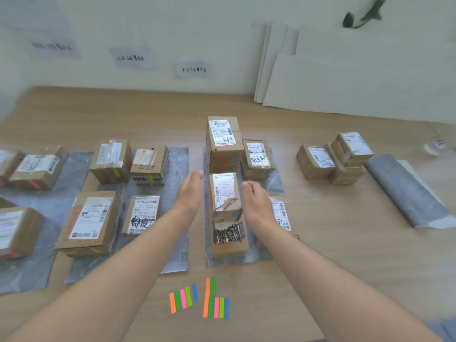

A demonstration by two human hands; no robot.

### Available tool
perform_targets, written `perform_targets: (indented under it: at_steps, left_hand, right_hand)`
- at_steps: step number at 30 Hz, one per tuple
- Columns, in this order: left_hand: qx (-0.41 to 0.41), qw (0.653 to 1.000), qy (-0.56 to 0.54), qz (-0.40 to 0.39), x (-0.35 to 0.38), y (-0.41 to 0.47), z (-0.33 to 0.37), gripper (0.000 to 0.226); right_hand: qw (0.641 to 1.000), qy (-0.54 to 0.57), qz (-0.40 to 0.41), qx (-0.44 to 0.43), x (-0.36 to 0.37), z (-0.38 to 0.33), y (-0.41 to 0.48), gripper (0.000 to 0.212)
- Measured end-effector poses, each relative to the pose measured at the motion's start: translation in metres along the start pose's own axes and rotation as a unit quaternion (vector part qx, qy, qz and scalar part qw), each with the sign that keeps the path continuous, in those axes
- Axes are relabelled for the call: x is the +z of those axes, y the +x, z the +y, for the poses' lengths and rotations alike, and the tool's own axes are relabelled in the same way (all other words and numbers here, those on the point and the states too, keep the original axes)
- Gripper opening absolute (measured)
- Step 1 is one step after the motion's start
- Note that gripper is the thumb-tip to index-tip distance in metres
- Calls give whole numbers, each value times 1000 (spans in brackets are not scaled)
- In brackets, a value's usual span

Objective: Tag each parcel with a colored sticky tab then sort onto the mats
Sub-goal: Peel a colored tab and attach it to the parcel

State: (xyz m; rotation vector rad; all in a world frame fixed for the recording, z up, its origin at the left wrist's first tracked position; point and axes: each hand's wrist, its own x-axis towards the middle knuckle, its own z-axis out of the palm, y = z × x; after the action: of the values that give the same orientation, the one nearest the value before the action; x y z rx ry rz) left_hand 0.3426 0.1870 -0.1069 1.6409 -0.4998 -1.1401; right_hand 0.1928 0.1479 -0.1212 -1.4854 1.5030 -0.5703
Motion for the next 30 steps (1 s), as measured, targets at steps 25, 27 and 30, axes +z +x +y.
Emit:
perform_targets:
  at_steps: [25, 27, 30]
  left_hand:
    - [91, 995, -27, -34, 214, -161, -1, 49]
    - [94, 994, -27, -42, 229, -164, 0, 47]
    - [100, 993, -25, -60, 246, -165, 7, 46]
  right_hand:
    - [989, 96, 53, -99, -251, 99, -59, 32]
    - [988, 106, 62, -97, -265, 106, -56, 36]
    - [985, 123, 77, -96, -281, 108, -50, 35]
